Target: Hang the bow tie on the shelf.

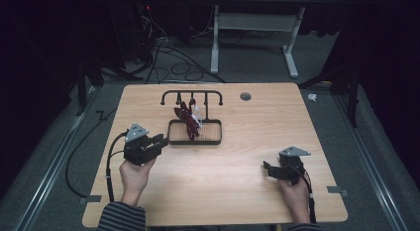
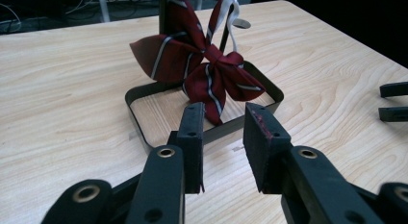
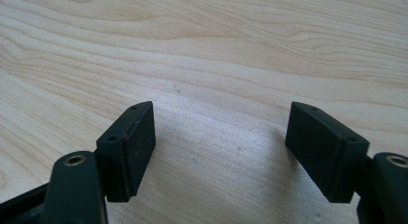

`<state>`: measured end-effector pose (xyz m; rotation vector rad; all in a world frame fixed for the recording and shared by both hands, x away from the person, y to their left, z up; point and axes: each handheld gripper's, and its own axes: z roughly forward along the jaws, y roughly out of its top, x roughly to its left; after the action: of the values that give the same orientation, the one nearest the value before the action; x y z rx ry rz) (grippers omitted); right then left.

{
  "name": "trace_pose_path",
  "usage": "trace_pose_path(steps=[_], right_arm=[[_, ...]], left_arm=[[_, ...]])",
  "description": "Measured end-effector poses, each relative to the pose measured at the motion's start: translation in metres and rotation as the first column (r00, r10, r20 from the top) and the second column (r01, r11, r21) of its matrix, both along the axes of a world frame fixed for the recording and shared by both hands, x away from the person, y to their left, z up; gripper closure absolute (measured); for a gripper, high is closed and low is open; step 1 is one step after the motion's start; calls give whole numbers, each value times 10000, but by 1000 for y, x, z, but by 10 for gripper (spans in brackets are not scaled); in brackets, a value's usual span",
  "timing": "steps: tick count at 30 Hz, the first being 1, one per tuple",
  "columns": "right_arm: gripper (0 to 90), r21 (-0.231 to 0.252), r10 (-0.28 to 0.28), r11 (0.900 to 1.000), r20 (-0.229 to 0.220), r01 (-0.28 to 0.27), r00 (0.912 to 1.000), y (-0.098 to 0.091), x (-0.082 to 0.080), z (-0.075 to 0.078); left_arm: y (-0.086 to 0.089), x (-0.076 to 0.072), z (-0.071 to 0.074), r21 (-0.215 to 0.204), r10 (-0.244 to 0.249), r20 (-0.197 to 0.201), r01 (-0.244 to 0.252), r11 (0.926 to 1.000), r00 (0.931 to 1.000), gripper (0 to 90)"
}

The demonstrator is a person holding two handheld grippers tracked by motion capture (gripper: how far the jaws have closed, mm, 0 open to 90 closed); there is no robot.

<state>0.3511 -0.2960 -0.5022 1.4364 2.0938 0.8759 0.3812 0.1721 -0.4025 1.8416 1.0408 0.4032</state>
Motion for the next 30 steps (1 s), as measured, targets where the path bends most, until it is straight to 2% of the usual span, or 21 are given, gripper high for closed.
trace_pose_path(steps=[12,15,26,27,30], right_arm=[[271,0,-1,10000,2,1,10000,0,0,0],[271,-1,-1,10000,3,1,10000,0,0,0],[271,2,-3,10000,2,3,10000,0,0,0],[271,2,-1,10000,1,1,10000,0,0,0],[271,2,-1,10000,2,1,10000,0,0,0]], left_arm=[[2,-6,-15,-201,-74,-259,69,9998,9996,681],[0,-7,-19,-45,-90,-321,88,10000,9994,677],[-1,-8,-30,-42,-38,-628,35,10000,9980,667],[-1,-7,-33,49,-69,-750,73,10000,9972,664],[-3,-8,-35,154,-97,-783,110,9998,9969,660]])
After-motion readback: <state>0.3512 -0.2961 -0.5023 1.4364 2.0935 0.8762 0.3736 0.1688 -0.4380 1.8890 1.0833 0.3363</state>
